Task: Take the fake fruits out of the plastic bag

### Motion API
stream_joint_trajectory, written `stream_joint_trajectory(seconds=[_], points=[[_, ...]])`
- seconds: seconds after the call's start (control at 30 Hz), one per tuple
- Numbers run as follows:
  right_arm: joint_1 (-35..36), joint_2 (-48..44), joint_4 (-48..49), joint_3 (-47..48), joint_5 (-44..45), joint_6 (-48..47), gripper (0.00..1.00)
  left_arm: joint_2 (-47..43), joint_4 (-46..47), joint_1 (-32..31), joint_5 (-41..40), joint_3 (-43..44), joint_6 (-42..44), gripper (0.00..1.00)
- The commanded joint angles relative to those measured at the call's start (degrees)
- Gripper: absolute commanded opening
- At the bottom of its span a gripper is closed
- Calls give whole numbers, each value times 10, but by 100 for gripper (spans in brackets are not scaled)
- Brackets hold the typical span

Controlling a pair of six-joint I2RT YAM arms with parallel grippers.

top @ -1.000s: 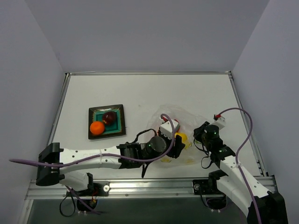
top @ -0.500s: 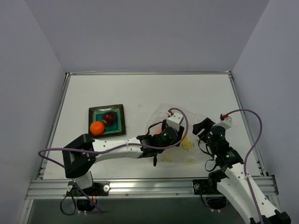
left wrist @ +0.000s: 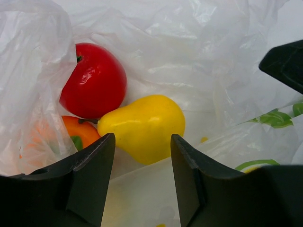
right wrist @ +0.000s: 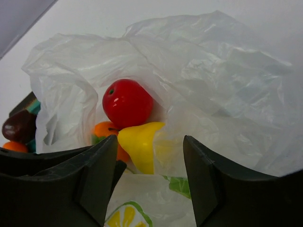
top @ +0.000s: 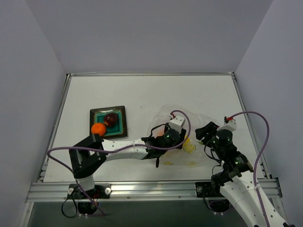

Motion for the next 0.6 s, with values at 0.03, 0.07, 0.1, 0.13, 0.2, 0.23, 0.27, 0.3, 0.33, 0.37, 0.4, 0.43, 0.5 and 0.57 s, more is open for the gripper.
stream_joint_trajectory(seconds=[0.03,0.07,0.1,0.13,0.2,0.23,0.27,0.3,0.33,0.37,0.4,0.43,0.5,0.57], points=[[6,-8,-30,48,27,-5,59,-8,27,12,8,-5,-19,49],[7,-10,-31,60,35,-15,63,-5,28,14,7,-9,-17,49],[6,-8,-31,72,42,-21,63,-4,28,15,7,-11,-17,49],[6,-3,-32,93,45,-25,63,-4,30,16,8,-13,-18,49],[7,18,-30,104,36,-31,48,-7,41,18,14,-22,-20,48],[6,25,-29,106,28,-30,40,-8,42,18,14,-23,-20,49],[7,36,-26,98,7,-29,14,-9,43,19,14,-23,-20,49],[9,40,-19,90,-6,-21,6,-9,43,19,14,-23,-20,49],[11,42,-17,80,-17,-17,1,-9,43,20,15,-24,-20,49],[12,40,-14,57,-30,-12,0,-11,45,22,15,-25,-24,49],[17,37,-12,45,-33,-8,0,-11,47,25,18,-30,-24,49],[18,24,-11,32,-40,0,1,-15,52,27,22,-32,-27,49],[22,11,-11,-2,-62,10,2,-19,56,33,31,-38,-28,50],[27,1,-5,-35,-90,24,3,-18,55,38,38,-37,-31,52]])
